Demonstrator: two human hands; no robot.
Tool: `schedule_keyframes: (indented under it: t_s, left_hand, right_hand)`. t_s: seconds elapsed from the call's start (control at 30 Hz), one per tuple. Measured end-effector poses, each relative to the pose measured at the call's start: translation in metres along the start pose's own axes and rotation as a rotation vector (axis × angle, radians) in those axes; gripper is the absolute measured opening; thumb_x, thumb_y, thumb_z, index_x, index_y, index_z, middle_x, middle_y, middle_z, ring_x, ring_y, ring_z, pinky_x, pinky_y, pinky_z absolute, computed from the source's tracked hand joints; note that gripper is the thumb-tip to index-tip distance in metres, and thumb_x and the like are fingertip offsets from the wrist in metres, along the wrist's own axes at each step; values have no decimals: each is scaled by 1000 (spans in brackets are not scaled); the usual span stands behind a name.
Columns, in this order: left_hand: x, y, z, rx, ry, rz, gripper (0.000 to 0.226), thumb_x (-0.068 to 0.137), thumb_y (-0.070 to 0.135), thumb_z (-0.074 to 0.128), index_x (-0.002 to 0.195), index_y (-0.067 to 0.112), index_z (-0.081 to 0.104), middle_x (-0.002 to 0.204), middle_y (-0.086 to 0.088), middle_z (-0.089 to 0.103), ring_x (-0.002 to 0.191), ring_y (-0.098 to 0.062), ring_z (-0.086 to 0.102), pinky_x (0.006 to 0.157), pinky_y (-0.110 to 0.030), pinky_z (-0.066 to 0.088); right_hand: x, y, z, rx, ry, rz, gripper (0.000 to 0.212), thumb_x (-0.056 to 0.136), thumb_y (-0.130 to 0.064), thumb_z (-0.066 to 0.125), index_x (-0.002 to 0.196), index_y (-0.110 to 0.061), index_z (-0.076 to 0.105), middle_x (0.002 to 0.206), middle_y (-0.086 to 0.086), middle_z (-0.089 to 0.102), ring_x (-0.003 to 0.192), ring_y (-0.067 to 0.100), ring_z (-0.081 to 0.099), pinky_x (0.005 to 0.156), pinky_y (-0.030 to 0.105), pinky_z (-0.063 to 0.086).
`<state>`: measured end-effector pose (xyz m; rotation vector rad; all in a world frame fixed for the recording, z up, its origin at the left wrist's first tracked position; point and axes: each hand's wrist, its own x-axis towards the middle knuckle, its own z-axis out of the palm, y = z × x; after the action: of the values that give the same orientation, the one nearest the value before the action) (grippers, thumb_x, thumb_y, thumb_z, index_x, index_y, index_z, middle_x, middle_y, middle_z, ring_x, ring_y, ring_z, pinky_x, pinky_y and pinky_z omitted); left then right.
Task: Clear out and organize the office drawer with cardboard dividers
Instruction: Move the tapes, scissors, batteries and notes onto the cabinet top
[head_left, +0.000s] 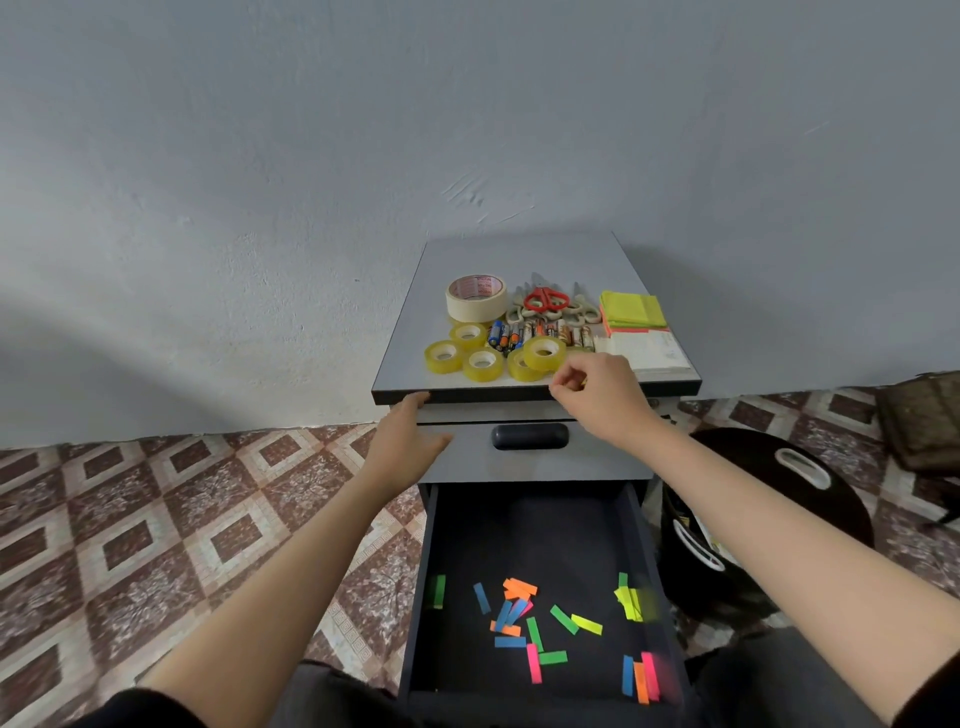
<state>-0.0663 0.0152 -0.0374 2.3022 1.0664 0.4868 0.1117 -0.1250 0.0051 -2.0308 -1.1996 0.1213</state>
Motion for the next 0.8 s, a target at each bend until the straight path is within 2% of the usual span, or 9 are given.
schedule_keyframes:
  t_s: [0.13,0.33,0.47,0.57,0.63,0.8]
  left_hand:
    - [-27,-8,14,-21,-48,-26,48,89,22,62,132,9,46,133,-8,50,120,-21,49,98,-31,39]
    - [-68,-32,44,-37,-158,-95,32,90,22,61,119,8,58,114,-7,60,109,-20,56,84,-25,43]
    - [-91,-58,71,-16,-252,-165,25,90,20,61,112,9,61,103,-2,60,101,-16,57,80,-22,43]
    - [-101,-84,93,-2,-342,-224,21,89,21,62,106,9,64,103,-6,65,99,-20,59,82,-28,47]
    - [-105,-96,105,17,-393,-258,22,88,21,63,106,9,65,105,-7,66,97,-18,60,82,-26,46]
    - [-94,-105,128,19,-465,-278,25,88,21,63,110,9,64,109,-7,65,101,-19,59,86,-26,46]
  right_hand:
    - [-27,7,12,41,-40,50,11,83,-4,60,76,-8,67,70,2,61,67,12,52,66,25,44]
    - [-70,29,48,71,-112,115,10,84,-4,59,78,-4,68,68,2,59,60,7,49,55,16,38]
    - [-101,52,83,73,-196,199,11,84,-5,59,77,-7,68,69,2,61,63,9,52,58,16,40]
    - [-120,70,108,42,-275,261,12,85,-5,59,79,-9,68,71,0,62,67,10,56,63,21,45]
    - [-127,83,121,9,-317,288,11,85,-5,59,80,-9,68,76,1,64,74,12,59,67,23,48]
    - [-128,110,132,-62,-408,346,13,84,-6,59,76,-13,65,77,-1,63,79,12,57,67,24,44]
